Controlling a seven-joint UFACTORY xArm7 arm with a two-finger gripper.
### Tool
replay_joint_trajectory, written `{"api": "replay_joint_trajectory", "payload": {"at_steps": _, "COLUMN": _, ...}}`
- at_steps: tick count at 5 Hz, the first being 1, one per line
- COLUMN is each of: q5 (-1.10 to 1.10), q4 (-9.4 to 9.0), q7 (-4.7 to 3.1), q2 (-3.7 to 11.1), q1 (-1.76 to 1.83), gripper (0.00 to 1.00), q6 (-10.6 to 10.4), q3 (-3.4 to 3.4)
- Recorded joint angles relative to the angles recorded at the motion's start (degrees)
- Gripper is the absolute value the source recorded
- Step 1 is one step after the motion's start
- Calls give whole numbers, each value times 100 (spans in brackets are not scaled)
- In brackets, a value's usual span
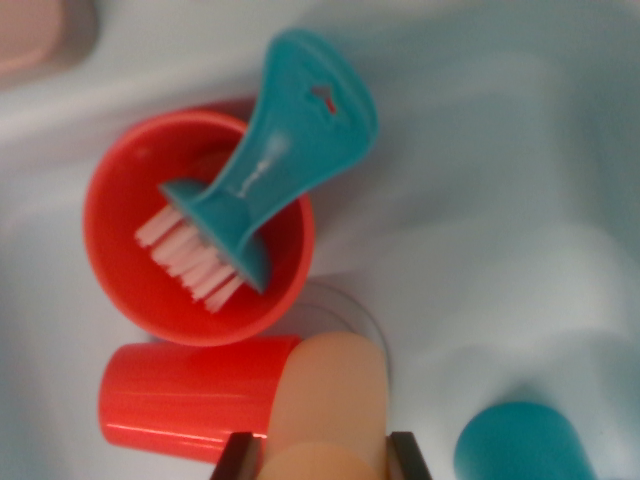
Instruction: Pick detergent from the sink
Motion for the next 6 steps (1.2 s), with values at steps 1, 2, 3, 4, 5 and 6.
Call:
{"api": "replay_joint_trajectory", "payload": {"at_steps": 1, "q5": -11, "q4": 115, "q7": 16, "q2": -40, "q1": 0, "gripper": 100, "q6": 154, "q3": -1}}
{"api": "replay_joint_trajectory", "payload": {"at_steps": 2, "q5": -11, "q4": 115, "q7": 16, "q2": -40, "q1": 0, "gripper": 100, "q6": 154, "q3": -1}}
{"api": "replay_joint_trajectory", "payload": {"at_steps": 3, "q5": -24, "q4": 252, "q7": 36, "q2": -88, "q1": 1, "gripper": 100, "q6": 338, "q3": -3}}
{"api": "replay_joint_trajectory", "payload": {"at_steps": 4, "q5": -24, "q4": 252, "q7": 36, "q2": -88, "q1": 1, "gripper": 100, "q6": 338, "q3": -3}}
{"api": "replay_joint_trajectory", "payload": {"at_steps": 5, "q5": -39, "q4": 411, "q7": 58, "q2": -144, "q1": 1, "gripper": 100, "q6": 551, "q3": -5}}
{"api": "replay_joint_trajectory", "payload": {"at_steps": 6, "q5": -39, "q4": 411, "q7": 58, "q2": -144, "q1": 1, "gripper": 100, "q6": 551, "q3": -5}}
